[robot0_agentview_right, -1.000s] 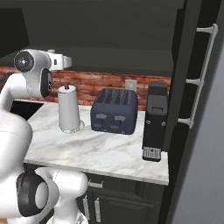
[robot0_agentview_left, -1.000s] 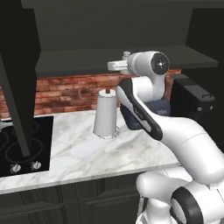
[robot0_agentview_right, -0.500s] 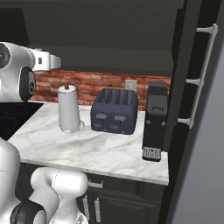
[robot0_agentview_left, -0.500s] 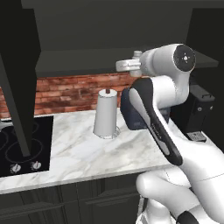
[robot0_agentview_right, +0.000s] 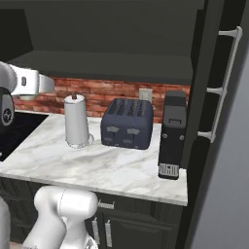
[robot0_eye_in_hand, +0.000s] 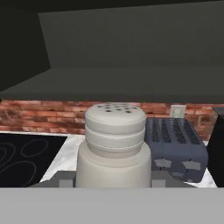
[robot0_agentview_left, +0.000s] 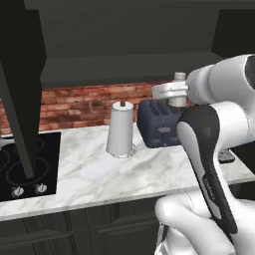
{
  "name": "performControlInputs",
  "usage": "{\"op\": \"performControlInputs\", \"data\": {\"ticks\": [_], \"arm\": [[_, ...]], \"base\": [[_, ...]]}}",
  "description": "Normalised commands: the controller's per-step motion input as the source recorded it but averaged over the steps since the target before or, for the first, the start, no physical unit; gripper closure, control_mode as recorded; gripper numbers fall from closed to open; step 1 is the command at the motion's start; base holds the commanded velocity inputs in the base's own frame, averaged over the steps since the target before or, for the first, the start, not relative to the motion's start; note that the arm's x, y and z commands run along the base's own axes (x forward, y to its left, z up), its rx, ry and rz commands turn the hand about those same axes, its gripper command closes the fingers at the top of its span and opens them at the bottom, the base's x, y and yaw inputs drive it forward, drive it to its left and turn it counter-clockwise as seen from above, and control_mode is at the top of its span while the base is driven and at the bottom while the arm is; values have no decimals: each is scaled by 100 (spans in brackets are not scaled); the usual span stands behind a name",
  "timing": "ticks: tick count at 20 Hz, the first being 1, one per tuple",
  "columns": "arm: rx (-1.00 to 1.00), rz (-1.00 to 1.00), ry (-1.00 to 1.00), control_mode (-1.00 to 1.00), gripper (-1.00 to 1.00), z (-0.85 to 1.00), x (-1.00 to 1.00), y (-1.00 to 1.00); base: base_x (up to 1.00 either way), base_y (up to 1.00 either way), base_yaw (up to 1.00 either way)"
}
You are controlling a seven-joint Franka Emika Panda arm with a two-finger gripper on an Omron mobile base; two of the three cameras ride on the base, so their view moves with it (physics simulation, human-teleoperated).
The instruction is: Retrieve the shaker from the cabinet and place it next the steak on a plate on the dining table.
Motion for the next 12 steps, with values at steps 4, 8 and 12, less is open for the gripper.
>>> {"op": "performControlInputs", "data": {"ticks": [4,8,12], "arm": [[0,-1,-9,-100,100,-25,-78,-47],[1,0,0,-100,100,-16,-59,-50],[0,0,-1,-100,100,-11,-67,-51]], "base": [[0,0,0],[0,0,0],[0,0,0]]}}
